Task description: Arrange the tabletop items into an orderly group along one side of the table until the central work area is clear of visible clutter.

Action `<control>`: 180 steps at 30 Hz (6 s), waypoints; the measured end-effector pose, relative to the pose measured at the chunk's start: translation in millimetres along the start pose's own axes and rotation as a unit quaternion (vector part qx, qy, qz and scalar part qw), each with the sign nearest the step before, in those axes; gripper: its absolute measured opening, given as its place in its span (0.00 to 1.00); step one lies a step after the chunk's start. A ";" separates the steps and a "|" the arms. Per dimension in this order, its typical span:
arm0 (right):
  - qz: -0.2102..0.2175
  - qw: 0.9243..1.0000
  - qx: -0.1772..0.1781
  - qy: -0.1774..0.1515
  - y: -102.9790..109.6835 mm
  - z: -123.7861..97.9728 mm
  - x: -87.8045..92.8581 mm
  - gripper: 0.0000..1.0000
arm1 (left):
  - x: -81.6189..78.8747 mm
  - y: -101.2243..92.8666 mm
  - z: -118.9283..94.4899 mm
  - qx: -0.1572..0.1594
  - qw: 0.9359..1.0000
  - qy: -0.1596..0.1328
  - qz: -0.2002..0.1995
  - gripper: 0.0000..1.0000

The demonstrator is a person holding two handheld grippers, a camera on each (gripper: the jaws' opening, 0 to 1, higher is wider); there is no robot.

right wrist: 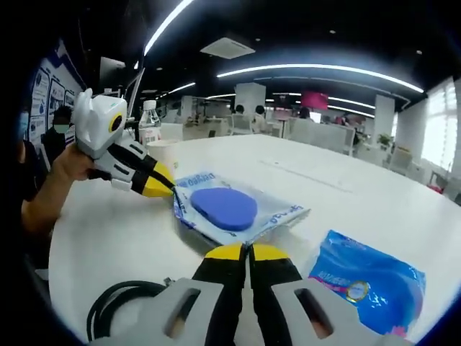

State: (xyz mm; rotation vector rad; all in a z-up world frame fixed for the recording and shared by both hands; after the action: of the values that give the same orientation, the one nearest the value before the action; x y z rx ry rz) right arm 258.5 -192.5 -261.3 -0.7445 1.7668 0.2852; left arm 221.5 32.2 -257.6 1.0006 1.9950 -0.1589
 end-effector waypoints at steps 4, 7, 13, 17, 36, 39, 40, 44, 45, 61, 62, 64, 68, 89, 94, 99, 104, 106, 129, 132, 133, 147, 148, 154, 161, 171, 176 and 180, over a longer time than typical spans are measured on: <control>-0.002 1.000 0.004 -0.006 0.8 -1.8 -0.4 0.00 | -2.9 -0.8 -2.3 -0.004 1.000 -0.005 0.007 0.03; -0.002 1.000 0.006 -0.012 0.2 -3.4 -2.1 0.00 | -5.4 -1.2 -4.9 -0.008 1.000 -0.010 0.012 0.03; -0.006 1.000 0.011 -0.025 -0.9 -9.1 -7.4 0.00 | -13.8 -4.6 -14.3 -0.020 0.999 -0.019 0.029 0.03; -0.006 0.999 0.013 -0.033 -2.1 -14.4 -11.4 0.00 | -20.5 -7.4 -22.2 -0.025 0.999 -0.027 0.040 0.02; -0.020 0.999 0.026 -0.036 -2.2 -14.8 -12.2 0.00 | -15.7 -9.5 -24.8 -0.019 0.999 -0.017 0.034 0.01; -0.022 0.999 0.028 -0.036 -1.9 -14.5 -11.8 0.00 | -13.2 -9.8 -26.6 -0.015 1.000 -0.015 0.023 0.02; -0.022 0.999 0.029 -0.036 -1.9 -14.4 -11.7 0.00 | -12.5 -9.6 -27.1 -0.016 1.000 -0.015 0.019 0.02; -0.023 0.999 0.029 -0.035 -1.1 -14.8 -11.0 0.00 | -5.7 -8.5 -28.1 -0.018 1.000 0.001 0.000 0.08; -0.024 0.999 0.029 -0.035 -0.9 -14.9 -10.6 0.00 | -4.9 -8.5 -28.0 -0.019 1.000 0.003 -0.001 0.11; -0.026 0.999 0.029 -0.033 -2.2 -12.2 -6.0 0.00 | 15.6 -14.3 -21.8 -0.011 0.999 0.029 -0.039 0.26; -0.026 0.999 0.029 -0.033 -2.3 -12.0 -5.9 0.00 | 16.0 -14.1 -21.2 -0.010 0.999 0.029 -0.041 0.25; -0.028 0.999 0.030 -0.033 -1.3 -12.7 -5.8 0.00 | 16.8 -13.4 -20.5 -0.006 0.998 0.030 -0.051 0.26; -0.028 0.999 0.029 -0.034 -1.0 -12.9 -5.8 0.00 | 17.5 -14.1 -19.1 0.000 0.998 0.031 -0.055 0.25; -0.033 0.999 0.027 -0.030 2.2 -12.9 -1.9 0.00 | 18.3 -17.8 -10.9 0.027 0.996 0.031 -0.076 0.15; -0.030 0.999 0.023 -0.030 2.1 -12.5 -1.4 0.00 | 20.6 -15.8 -9.5 0.013 0.998 0.032 -0.060 0.04; -0.030 0.999 0.020 -0.030 3.6 -13.5 -1.4 0.00 | 19.8 -14.0 -9.4 0.006 0.999 0.034 -0.041 0.00; -0.030 0.999 0.019 -0.034 6.4 -15.1 -1.1 0.00 | 20.0 -13.1 -10.1 0.000 0.999 0.030 -0.033 0.00; -0.031 0.999 0.018 -0.034 6.6 -15.6 -1.8 0.00 | 20.3 -12.7 -10.8 -0.001 0.999 0.028 -0.031 0.00; -0.032 0.997 0.029 -0.066 6.8 -37.3 -18.8 0.00 | -5.9 -6.1 -29.2 -0.020 1.000 0.012 0.012 0.00; -0.032 0.997 0.029 -0.064 9.8 -38.1 -16.0 0.00 | -6.1 -4.9 -27.4 -0.021 1.000 0.016 0.017 0.00; -0.032 0.997 0.028 -0.063 10.6 -38.1 -14.8 0.00 | -6.0 -4.4 -26.2 -0.021 0.999 0.021 0.022 0.00; -0.024 0.999 0.019 -0.038 9.5 -29.2 -0.4 0.00 | -3.4 -4.3 -10.5 -0.038 0.996 0.057 0.058 0.00; -0.025 0.999 0.019 -0.037 9.7 -28.7 -0.2 0.00 | -2.0 -4.5 -11.3 -0.041 0.996 0.058 0.059 0.00; -0.031 0.999 0.014 -0.028 12.6 -23.5 5.0 0.00 | 0.7 -3.1 -10.8 -0.050 0.994 0.066 0.065 0.00; -0.029 0.999 0.007 -0.013 11.1 -17.1 11.9 0.00 | 7.3 -3.5 -7.7 -0.050 0.994 0.071 0.064 0.00; -0.021 1.000 0.010 -0.004 11.0 -18.2 16.9 0.03 | 9.8 -6.0 -6.8 -0.051 0.994 0.075 0.068 0.02; -0.022 1.000 0.019 -0.007 8.1 -19.6 16.9 0.06 | 10.4 -8.1 -11.5 -0.050 0.994 0.068 0.068 0.05; -0.018 1.000 0.019 -0.009 10.1 -21.7 16.9 0.09 | 10.6 -8.6 -12.6 -0.049 0.995 0.061 0.066 0.05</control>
State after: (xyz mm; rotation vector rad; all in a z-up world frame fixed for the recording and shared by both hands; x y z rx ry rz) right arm 232.8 -202.2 -271.6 -0.7442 1.7359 0.2332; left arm 204.2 38.5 -260.1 1.0958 2.0175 0.0738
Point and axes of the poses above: the point that each gripper's makers call its tool centre point, and the gripper's own axes: z roughly forward along the fingers, y roughly to its left, x roughly out of its underside, the point moved 8 cm from there along -z, roughly backward along the fingers, and after that the axes turned 14 degrees about x, right-handed, at the moved point
